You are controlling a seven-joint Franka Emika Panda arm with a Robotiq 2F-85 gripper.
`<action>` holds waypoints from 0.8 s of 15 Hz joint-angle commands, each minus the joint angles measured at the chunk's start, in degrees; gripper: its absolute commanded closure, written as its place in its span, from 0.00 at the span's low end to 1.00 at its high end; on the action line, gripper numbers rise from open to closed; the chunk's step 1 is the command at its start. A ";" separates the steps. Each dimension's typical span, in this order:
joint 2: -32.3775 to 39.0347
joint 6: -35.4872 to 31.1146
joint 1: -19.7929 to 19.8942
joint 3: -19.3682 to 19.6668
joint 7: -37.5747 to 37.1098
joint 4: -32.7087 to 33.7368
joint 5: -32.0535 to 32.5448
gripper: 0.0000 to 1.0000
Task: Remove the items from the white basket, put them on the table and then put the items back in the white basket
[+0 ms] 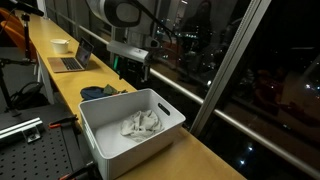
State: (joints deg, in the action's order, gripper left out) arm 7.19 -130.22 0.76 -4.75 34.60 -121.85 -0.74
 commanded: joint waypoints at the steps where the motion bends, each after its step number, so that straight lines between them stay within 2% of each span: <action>1: 0.03 -9.34 1.86 2.10 4.49 -4.49 0.32 0.00; 6: 6.42 -25.77 1.14 2.77 1.79 -7.02 7.67 0.00; 12: 16.61 -34.80 1.06 4.72 -5.14 -4.70 16.50 0.00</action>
State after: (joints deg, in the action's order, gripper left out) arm 19.29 -162.04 2.42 -1.91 32.46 -128.99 12.07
